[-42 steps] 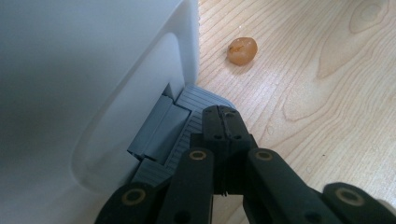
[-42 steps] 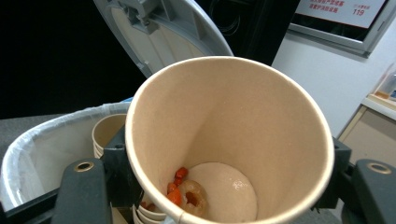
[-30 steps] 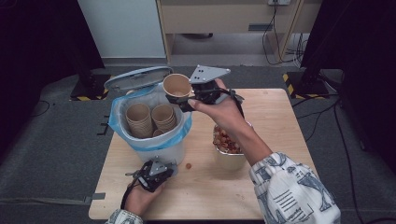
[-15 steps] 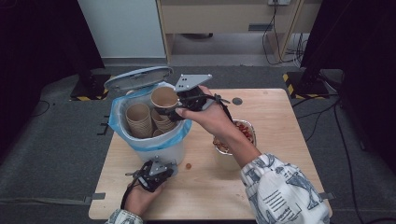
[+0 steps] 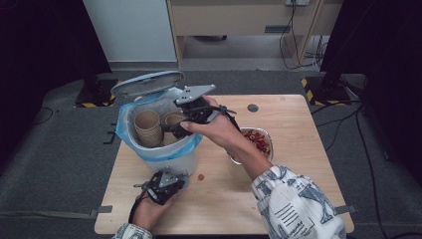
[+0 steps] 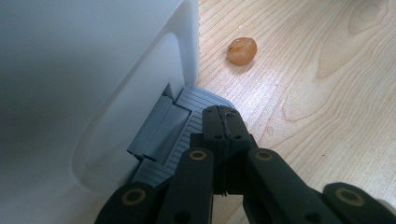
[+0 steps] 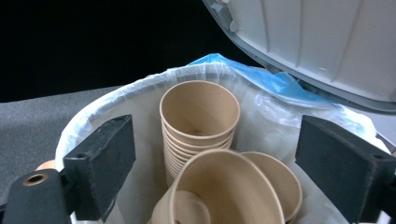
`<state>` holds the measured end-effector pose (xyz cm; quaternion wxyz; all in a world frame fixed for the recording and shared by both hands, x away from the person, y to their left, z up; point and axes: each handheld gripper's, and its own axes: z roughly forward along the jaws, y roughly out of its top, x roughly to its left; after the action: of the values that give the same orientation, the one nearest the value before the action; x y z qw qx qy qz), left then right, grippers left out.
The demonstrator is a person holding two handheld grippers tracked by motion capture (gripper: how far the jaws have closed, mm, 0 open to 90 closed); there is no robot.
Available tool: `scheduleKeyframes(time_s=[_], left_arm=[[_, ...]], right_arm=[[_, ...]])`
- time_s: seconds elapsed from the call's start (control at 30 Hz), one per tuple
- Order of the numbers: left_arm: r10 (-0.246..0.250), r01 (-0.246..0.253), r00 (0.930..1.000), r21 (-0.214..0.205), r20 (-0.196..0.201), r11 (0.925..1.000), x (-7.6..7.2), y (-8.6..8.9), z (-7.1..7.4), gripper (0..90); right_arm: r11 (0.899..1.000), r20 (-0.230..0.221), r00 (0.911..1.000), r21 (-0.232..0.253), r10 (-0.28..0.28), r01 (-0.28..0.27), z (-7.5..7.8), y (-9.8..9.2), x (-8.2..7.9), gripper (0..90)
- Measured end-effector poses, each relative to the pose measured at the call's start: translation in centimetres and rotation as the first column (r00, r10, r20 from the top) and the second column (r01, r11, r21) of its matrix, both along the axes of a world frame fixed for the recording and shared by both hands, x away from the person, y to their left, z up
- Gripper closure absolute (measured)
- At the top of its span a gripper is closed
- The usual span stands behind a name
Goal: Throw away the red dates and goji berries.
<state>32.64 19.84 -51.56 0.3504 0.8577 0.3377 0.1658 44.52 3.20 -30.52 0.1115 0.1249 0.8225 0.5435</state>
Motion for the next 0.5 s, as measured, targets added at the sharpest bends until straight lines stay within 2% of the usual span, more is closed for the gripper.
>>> scheduleKeyframes(time_s=[0.23,0.5], left_arm=[[0.000,0.000,1.0000,-0.002,0.001,1.0000,0.0,0.0,0.0,89.9],[0.000,0.000,1.0000,-0.002,0.001,1.0000,0.0,0.0,0.0,89.8]], right_arm=[[1.000,-0.005,0.9998,0.007,-0.018,0.018,0.1,-0.6,0.1,16.4],[0.999,-0.028,0.9982,0.008,-0.053,0.053,-0.1,-1.2,0.4,15.0]])
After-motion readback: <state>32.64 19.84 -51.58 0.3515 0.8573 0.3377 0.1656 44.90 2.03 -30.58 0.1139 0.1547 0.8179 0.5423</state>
